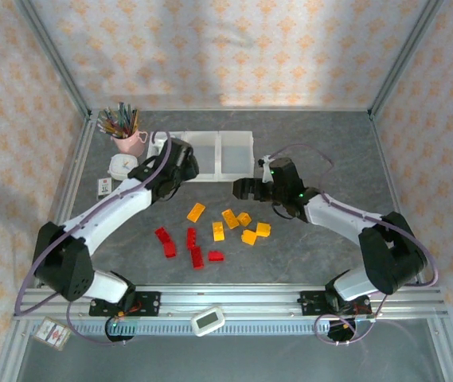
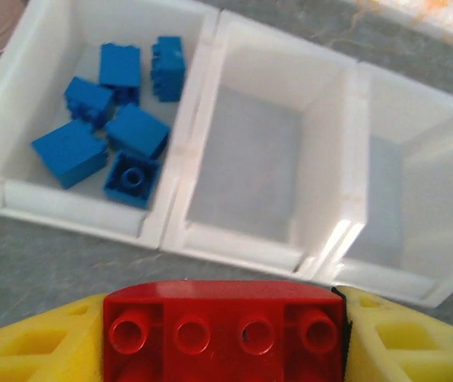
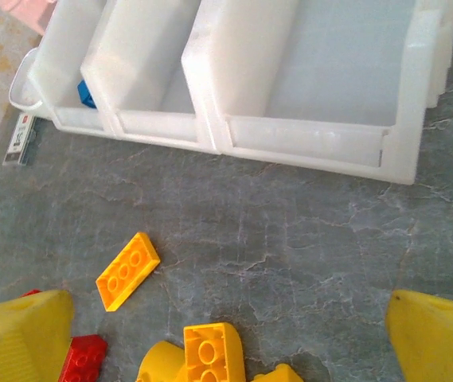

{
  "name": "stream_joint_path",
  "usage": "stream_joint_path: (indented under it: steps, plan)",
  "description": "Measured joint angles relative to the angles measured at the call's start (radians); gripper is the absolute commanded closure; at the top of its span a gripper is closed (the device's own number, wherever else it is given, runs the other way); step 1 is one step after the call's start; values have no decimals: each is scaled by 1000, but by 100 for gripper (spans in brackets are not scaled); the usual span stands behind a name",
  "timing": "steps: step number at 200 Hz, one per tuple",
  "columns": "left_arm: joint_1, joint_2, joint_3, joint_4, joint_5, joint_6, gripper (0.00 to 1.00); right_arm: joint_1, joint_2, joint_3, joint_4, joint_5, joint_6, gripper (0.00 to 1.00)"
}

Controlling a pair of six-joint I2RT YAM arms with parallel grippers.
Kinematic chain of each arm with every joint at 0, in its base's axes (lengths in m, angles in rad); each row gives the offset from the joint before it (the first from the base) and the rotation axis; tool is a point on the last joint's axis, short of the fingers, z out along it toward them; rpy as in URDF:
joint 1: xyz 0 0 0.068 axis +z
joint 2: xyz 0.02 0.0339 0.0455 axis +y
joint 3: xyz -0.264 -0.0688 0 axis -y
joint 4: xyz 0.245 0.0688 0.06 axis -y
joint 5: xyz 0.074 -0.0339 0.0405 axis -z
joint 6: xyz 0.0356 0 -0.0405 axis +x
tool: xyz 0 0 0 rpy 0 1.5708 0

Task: Sort the legos into containers by color
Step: Place the lego in the container, then pick up the lego from the bottom-left of the table.

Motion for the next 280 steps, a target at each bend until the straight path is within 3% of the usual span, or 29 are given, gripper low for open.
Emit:
stream_joint_path:
  steps: [94,156,203,280]
  plan:
    - [1,422,342,29,-82,0,38,-13,-2,-1,22,20,50,0]
    - [35,599,470,34,-90,16,23,-12,-9,-1,34,31,56,0]
    - [44,524,408,31,-84,20,22,-12,-32,-1,33,34,49,0]
    - [3,84,-20,22,-67,0,21,72,-44,-1,-29,22,-13,0]
